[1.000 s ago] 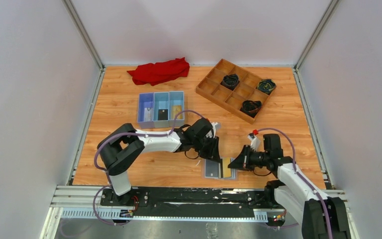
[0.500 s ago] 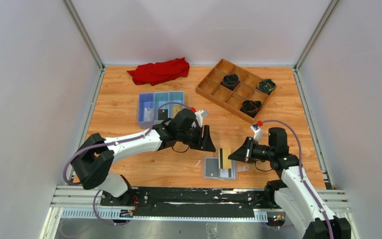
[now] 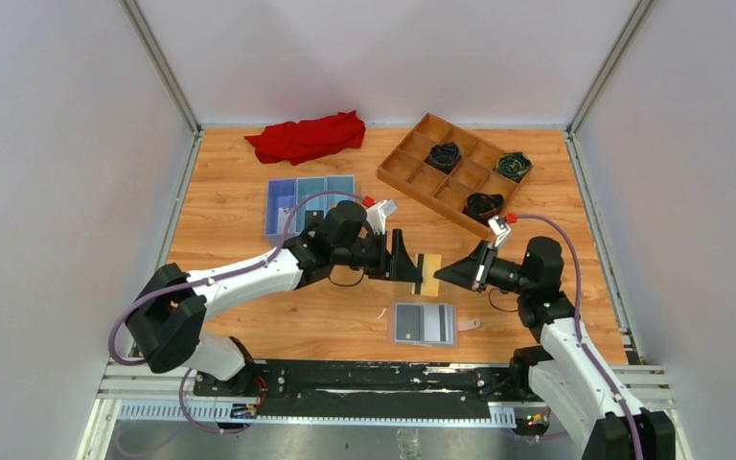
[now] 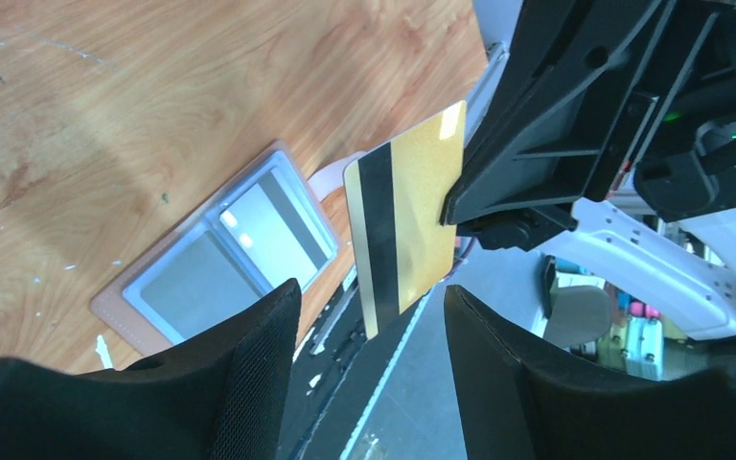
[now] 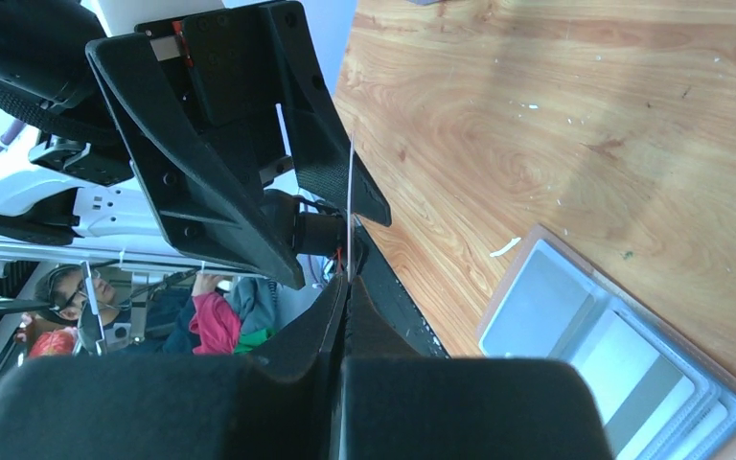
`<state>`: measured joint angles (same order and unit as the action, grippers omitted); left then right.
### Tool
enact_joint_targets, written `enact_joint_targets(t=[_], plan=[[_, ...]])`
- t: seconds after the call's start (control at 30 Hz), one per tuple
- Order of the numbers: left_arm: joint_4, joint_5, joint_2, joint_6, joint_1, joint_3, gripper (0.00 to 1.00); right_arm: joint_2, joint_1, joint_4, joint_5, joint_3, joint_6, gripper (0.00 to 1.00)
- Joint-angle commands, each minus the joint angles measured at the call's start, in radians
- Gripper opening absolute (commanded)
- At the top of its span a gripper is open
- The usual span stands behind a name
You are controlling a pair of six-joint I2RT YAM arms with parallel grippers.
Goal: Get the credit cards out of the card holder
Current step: Place the credit card in the storage box.
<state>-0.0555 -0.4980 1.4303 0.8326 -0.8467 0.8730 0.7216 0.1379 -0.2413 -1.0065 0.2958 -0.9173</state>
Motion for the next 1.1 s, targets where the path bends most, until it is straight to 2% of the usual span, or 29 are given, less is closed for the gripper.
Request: enact_joint_targets(t=[0.0, 0.23, 0.67, 0.7, 0.77, 0.83, 0.9, 1.0, 1.07], plan=[[-0.065, -0.054, -0.002, 0.050, 0.009, 0.002, 0.60, 0.028, 0.020, -0.123, -0.033, 0.010, -0.063, 0.00], [-0.095, -0.064, 0.006, 0.083, 0.011, 0.019, 0.56, 0.086, 0.045, -0.247, -0.049, -0.012, -0.125, 0.00], [-0.096, -0.057, 0.002, 0.099, 0.024, 0.024, 0.12, 0.114, 0.071, -0.213, -0.038, -0.023, -0.084, 0.00], [-0.096, -0.055, 0.002, 0.101, 0.027, 0.024, 0.07, 0.114, 0.071, -0.199, -0.039, -0.021, -0.076, 0.02], [-0.096, -0.050, -0.001, 0.105, 0.030, 0.021, 0.00, 0.109, 0.071, -0.181, -0.043, -0.024, -0.067, 0.14], [-0.095, -0.044, -0.005, 0.108, 0.034, 0.015, 0.00, 0.101, 0.068, -0.173, -0.047, -0.028, -0.066, 0.27], [-0.096, -0.030, -0.016, 0.110, 0.039, 0.005, 0.00, 0.093, 0.068, -0.159, -0.043, -0.024, -0.059, 0.35], [-0.094, -0.031, -0.026, 0.104, 0.056, -0.010, 0.00, 0.079, 0.068, -0.066, -0.022, 0.000, -0.008, 0.44], [-0.094, -0.036, -0.037, 0.105, 0.074, -0.019, 0.00, 0.071, 0.068, 0.000, -0.010, 0.021, 0.030, 0.46]])
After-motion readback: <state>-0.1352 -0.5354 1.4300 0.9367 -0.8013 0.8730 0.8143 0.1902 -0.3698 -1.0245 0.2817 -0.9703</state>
